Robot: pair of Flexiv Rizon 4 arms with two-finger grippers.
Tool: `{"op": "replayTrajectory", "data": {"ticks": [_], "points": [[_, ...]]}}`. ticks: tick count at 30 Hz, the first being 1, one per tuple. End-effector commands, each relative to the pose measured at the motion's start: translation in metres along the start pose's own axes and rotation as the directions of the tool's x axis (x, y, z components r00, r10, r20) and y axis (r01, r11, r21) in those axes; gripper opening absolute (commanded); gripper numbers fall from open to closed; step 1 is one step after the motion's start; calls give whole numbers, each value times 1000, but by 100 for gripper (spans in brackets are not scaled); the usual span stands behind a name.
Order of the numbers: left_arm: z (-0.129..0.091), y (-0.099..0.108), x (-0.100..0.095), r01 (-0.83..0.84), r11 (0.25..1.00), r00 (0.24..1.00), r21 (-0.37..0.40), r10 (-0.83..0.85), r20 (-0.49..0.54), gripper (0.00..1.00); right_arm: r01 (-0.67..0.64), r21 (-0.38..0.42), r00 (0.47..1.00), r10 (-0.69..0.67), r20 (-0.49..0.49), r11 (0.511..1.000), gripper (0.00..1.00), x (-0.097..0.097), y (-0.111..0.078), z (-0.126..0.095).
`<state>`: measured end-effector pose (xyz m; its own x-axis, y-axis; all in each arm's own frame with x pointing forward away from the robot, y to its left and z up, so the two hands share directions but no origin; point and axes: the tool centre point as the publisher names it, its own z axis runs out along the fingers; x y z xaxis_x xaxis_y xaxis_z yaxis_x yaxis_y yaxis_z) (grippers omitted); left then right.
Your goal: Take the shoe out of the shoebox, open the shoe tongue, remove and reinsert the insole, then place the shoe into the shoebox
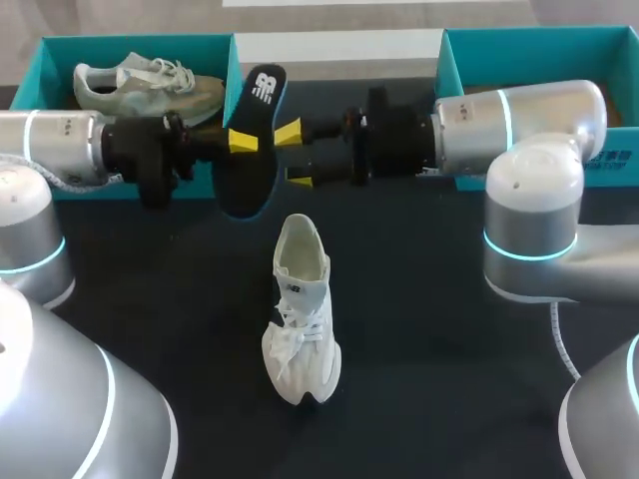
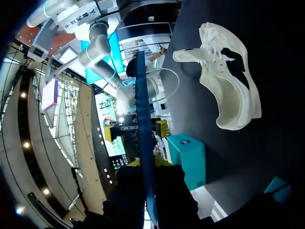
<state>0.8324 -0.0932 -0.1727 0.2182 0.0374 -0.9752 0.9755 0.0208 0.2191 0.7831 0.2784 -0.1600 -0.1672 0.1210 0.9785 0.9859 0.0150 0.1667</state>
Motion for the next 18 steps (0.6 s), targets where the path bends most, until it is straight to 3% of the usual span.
{"op": "replayTrajectory", "data": {"ticks": [1,4,18], "points": [[11,5,5,0,1000,1000,-2,0,-2,0,-4,11,1000,4,-1,1000,59,-2,3,13],[14,8,6,0,1000,1000,-4,0,1,0,-8,17,1000,9,-7,1000,48,-3,2,16],[33,8,4,2,999,999,-39,-1,48,0,-28,49,999,29,-24,998,37,-6,1,24]]}}
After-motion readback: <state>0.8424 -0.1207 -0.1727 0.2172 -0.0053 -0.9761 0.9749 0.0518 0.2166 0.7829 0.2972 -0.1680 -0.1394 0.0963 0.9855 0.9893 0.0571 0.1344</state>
